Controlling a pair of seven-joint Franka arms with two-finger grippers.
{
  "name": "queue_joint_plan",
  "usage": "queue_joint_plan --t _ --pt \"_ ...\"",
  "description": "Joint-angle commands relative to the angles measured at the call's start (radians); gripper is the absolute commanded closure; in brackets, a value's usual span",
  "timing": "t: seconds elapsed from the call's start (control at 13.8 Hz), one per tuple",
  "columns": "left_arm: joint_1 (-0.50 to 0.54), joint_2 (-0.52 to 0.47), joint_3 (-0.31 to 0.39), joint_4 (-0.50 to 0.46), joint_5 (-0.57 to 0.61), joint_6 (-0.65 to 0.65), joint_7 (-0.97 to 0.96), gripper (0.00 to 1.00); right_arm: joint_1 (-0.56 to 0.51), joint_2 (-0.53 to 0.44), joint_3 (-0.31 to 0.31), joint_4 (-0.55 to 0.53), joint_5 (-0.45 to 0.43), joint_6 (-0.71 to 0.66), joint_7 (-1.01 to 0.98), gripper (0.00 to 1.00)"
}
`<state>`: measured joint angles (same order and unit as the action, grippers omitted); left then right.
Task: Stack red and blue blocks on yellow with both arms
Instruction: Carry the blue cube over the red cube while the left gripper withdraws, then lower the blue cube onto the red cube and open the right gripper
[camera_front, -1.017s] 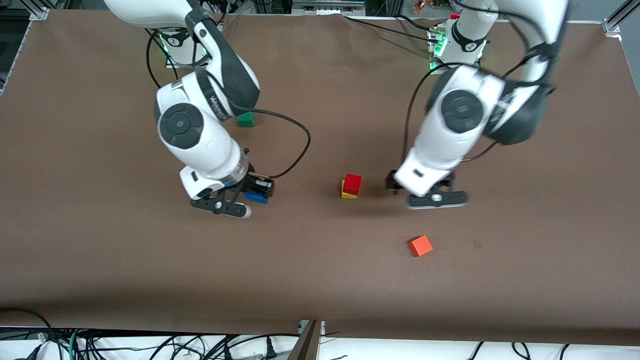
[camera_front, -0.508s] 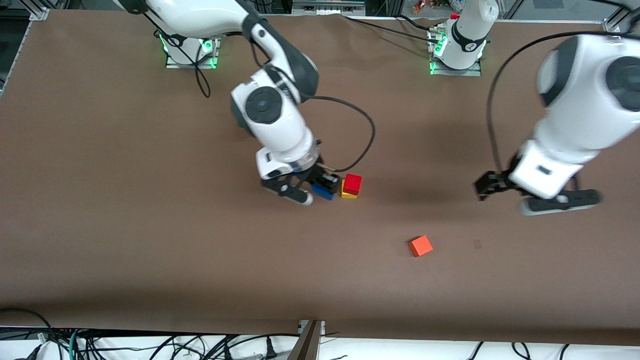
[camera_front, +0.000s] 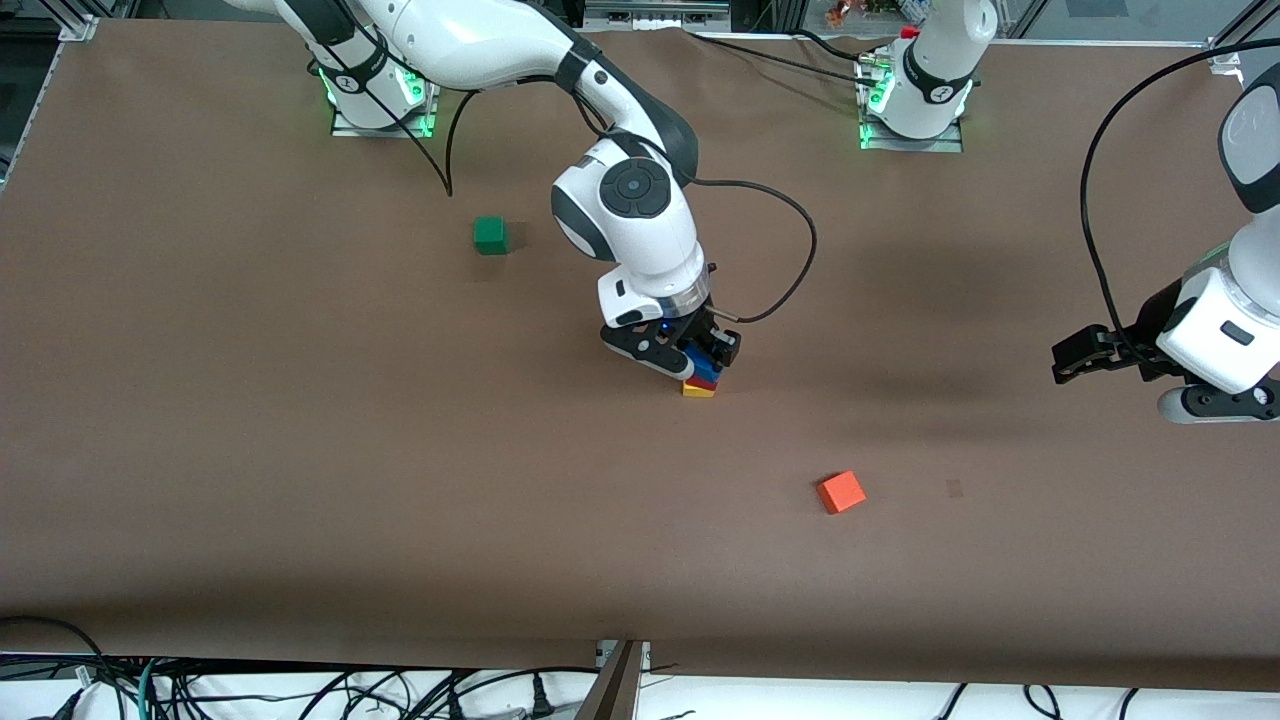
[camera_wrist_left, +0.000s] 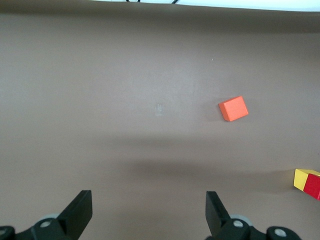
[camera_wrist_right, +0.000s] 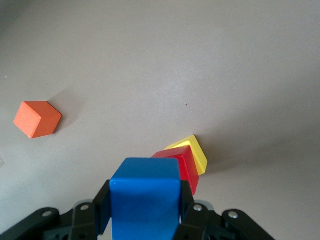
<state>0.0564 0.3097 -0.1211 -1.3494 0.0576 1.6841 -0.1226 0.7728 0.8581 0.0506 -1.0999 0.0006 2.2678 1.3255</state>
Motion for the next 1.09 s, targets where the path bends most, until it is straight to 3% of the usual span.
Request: queue_joint_plan --t 0.0,0.58,0.73,1.02 --pt "0.026 -0.004 -0.014 0.013 -0.021 -0.058 0.05 0.0 0.025 0.03 -0.012 0.041 -0.042 -0.008 0.02 0.6" --pt "0.03 -0.027 0.001 0.013 -0.004 -0.149 0.144 0.0 0.039 0.044 -0.012 0.041 -0.073 -0.007 0.02 0.55" --pt "0.031 -0.061 0.037 -0.02 -0.01 -0.149 0.196 0.0 0.039 0.045 -0.012 0.041 -0.074 -0.007 0.017 0.49" --pt "0.025 -0.128 0.04 -0.112 -0.018 -0.121 0.178 0.0 0.039 0.047 -0.012 0.041 -0.077 -0.001 0.017 0.34"
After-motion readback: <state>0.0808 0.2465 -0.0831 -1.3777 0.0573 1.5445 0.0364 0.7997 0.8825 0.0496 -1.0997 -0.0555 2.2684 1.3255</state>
